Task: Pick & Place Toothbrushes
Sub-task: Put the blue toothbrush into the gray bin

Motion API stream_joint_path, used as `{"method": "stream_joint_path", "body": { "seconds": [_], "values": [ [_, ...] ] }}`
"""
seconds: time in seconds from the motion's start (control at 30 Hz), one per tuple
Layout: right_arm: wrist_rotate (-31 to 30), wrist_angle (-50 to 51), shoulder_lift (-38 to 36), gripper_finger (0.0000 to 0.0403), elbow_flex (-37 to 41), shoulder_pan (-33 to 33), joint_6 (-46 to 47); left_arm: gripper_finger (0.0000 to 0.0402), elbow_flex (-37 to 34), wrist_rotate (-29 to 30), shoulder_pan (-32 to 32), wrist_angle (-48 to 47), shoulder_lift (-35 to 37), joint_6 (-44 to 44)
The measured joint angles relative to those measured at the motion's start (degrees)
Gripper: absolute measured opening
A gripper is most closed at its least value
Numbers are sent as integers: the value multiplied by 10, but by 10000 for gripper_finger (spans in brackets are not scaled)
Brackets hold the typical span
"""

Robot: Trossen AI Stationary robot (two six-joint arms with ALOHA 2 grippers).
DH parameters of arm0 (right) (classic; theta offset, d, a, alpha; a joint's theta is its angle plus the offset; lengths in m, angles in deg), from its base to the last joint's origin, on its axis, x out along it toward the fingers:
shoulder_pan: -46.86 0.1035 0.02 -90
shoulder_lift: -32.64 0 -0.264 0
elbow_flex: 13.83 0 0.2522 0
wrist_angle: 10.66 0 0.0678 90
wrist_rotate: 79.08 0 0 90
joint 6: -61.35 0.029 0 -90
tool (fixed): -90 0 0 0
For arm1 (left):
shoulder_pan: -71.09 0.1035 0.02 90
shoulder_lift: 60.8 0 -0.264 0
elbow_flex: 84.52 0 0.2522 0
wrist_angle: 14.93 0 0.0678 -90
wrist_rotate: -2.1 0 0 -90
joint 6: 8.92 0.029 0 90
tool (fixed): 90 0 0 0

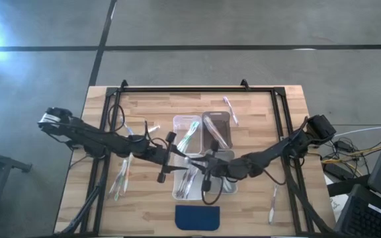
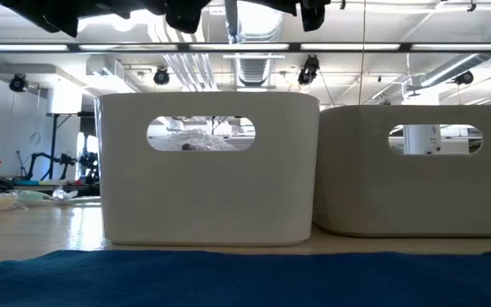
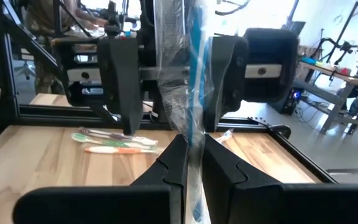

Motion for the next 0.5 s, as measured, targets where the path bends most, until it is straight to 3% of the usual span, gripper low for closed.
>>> {"method": "stream_joint_path", "body": {
  "seconds": [0.5],
  "values": [
    [-2,254,-103,22,0,31,186,186,0,183,0,-200,101,15]
  ]
}}
